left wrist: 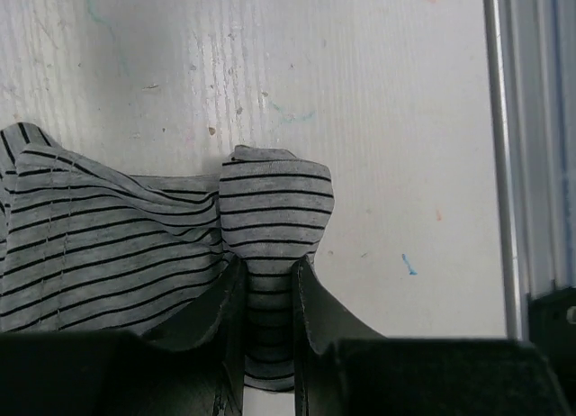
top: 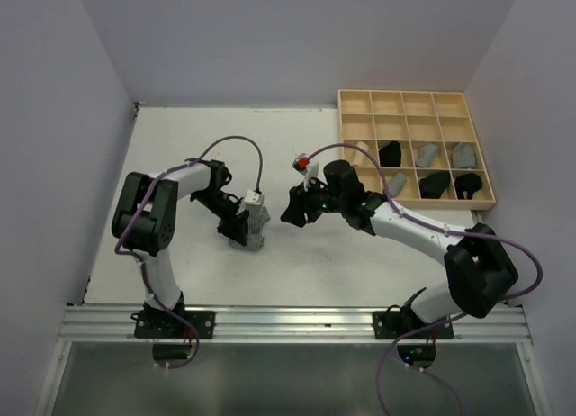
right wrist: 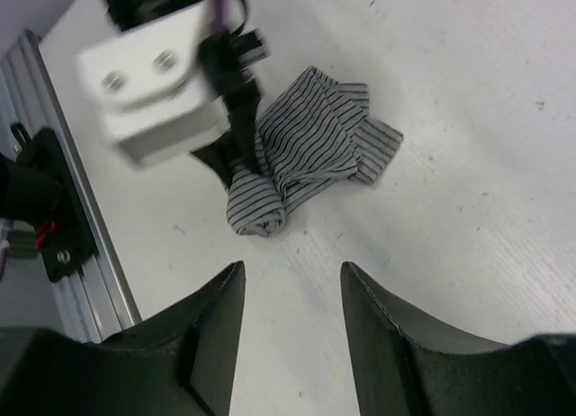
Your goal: Roll the underwear
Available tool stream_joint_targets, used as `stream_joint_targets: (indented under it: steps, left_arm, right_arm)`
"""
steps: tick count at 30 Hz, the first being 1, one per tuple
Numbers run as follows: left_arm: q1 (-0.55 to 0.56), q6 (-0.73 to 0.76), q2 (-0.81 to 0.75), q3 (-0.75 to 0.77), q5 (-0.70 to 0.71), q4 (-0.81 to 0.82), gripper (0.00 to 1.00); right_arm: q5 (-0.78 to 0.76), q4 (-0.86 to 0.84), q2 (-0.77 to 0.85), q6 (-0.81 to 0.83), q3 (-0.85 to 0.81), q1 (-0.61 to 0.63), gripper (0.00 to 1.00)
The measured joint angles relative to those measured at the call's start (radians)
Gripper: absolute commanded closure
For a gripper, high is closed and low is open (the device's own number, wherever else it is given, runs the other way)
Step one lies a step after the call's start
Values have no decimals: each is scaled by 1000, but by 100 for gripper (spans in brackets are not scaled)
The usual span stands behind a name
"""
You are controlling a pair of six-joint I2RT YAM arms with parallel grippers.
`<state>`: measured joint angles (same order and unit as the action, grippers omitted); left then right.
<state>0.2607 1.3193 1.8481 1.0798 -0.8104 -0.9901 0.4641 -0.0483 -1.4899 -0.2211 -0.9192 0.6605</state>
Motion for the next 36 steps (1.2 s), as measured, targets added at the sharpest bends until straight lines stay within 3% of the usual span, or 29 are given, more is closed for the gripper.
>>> stream_joint_targets:
  steps: [6, 11, 19, 25, 27, 29, 30, 31, 32, 36]
  left_arm:
    - [-40, -10, 264, 243, -114, -284, 86]
    - [-46, -6, 359, 297, -151, -411, 82]
    - [-45, 8, 379, 297, -140, -458, 76]
    - [-44, 10, 380, 296, -133, -462, 74]
    - [-45, 10, 380, 296, -132, -463, 74]
    - [-44, 10, 380, 294, -129, -465, 74]
    - [-44, 11, 380, 293, -127, -467, 74]
    - [-44, 11, 380, 291, -126, -469, 74]
    - [-44, 12, 380, 290, -124, -470, 74]
    - [-49, 19, 379, 288, -110, -476, 68]
  right_arm:
    - [-123, 27, 54, 159, 29, 209, 41]
    - [-226, -3, 5, 342, 28, 375, 36]
    - [-322, -23, -269, 548, -59, 414, 33]
    - [-342, -32, -331, 601, -104, 444, 34]
    - [-342, -40, -338, 609, -112, 451, 37]
    - [-343, -44, -340, 617, -114, 456, 47]
    - [-344, -45, -341, 622, -114, 459, 53]
    - [-346, -48, -343, 627, -114, 458, 69]
    - [-344, -48, -345, 633, -117, 458, 75]
    - [-340, -24, -365, 631, -149, 459, 84]
